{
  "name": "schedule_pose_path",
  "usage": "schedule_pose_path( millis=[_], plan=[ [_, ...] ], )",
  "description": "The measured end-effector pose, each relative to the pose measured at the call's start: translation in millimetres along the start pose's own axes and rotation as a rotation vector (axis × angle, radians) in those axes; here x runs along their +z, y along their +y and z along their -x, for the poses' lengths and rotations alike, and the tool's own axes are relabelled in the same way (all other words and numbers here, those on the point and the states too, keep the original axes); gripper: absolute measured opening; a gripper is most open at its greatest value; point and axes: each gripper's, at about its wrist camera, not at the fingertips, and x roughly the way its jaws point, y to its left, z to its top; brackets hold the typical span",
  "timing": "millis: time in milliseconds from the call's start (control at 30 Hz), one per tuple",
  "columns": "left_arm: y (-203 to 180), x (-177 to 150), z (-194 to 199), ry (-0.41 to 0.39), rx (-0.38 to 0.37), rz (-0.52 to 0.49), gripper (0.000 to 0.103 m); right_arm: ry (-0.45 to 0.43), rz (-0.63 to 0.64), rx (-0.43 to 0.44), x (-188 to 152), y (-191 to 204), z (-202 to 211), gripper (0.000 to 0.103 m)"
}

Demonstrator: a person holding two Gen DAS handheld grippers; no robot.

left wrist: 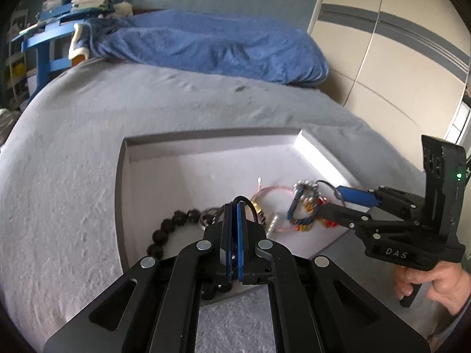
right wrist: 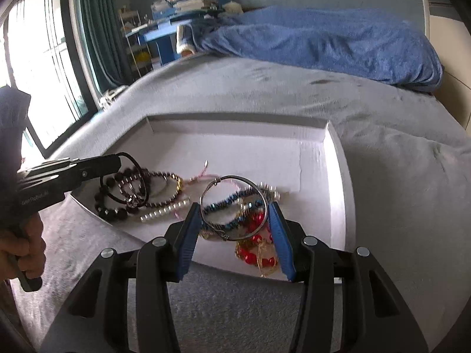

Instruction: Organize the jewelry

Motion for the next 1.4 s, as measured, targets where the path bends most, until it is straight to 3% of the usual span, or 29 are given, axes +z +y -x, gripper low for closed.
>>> schedule_pose_path(
  millis=[133,200,267,400,467,533,667,933,1400],
  plan=[
    [2,-4,-3,0.029,0.042,0.001,0.003,0.027,-0.012,-0.011,-3,-2,-5,0.047],
    [2,-8,-5,0.044,0.050,0.006,0.013,0.026,-0.027,-0.008,-3,-5,-4,0.048],
    [2,-11,-4,0.036,0.056,0.006,0.031,0.023,-0.034,-0.003,-3,-6,-3,0.051],
    [-3,-14,5,0.006,0.055,-0.002,0.047,-0.012,-0.045,0.012,-5,-5,8,0.059],
    [-5,-16,14,-0.025,0.050,0.002,0.066,-0.041,-0.049,0.010,-7,-4,16,0.062],
    [-7,-17,24,-0.069,0.060,0.008,0.078,-0.067,-0.058,0.008,-10,-3,24,0.064],
    [-12,-21,40,-0.122,0.099,-0.002,0.089,-0.103,-0.082,0.001,-18,-3,35,0.073],
    [-13,-35,62,-0.185,0.178,0.027,0.096,-0.133,-0.071,-0.027,-29,6,53,0.089],
    [-37,-74,72,-0.158,0.265,-0.001,0.098,-0.150,-0.122,-0.071,-68,15,80,0.096]
  ],
)
